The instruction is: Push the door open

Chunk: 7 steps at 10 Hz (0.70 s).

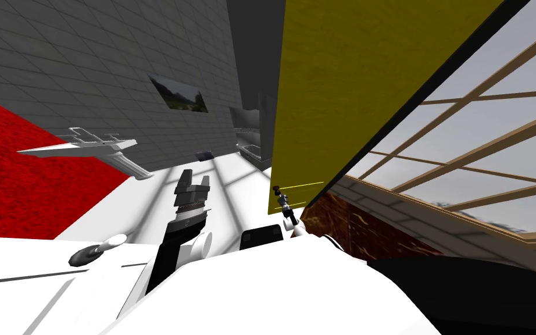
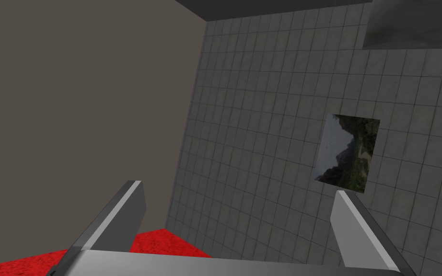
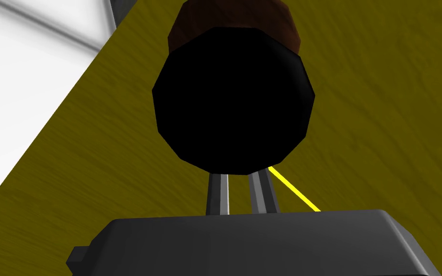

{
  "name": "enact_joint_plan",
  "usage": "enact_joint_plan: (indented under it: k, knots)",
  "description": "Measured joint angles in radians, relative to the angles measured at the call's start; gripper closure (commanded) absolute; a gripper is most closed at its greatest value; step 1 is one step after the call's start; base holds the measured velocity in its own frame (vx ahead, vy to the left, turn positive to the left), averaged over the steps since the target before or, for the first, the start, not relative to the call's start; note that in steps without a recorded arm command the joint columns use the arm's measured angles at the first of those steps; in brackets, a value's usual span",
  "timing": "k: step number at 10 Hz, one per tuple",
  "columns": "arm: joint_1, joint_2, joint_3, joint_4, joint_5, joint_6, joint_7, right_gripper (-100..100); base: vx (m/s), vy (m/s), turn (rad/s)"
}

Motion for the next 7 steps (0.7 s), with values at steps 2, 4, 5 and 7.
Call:
enact_joint_plan:
  k: [2, 4, 5, 7]
  knots:
    - [0.025, -0.006, 0.003, -0.052, 0.001, 0.022, -0.001, -100, -0.017, -0.012, 0.002]
    - [0.036, -0.003, 0.011, -0.072, -0.019, 0.027, -0.047, -100, -0.075, -0.037, 0.031]
    - [0.035, 0.004, 0.018, -0.070, -0.029, 0.026, -0.070, -100, -0.082, -0.034, 0.020]
    - [0.043, 0.013, 0.030, -0.083, -0.051, 0.027, -0.125, -100, -0.100, -0.041, 0.019]
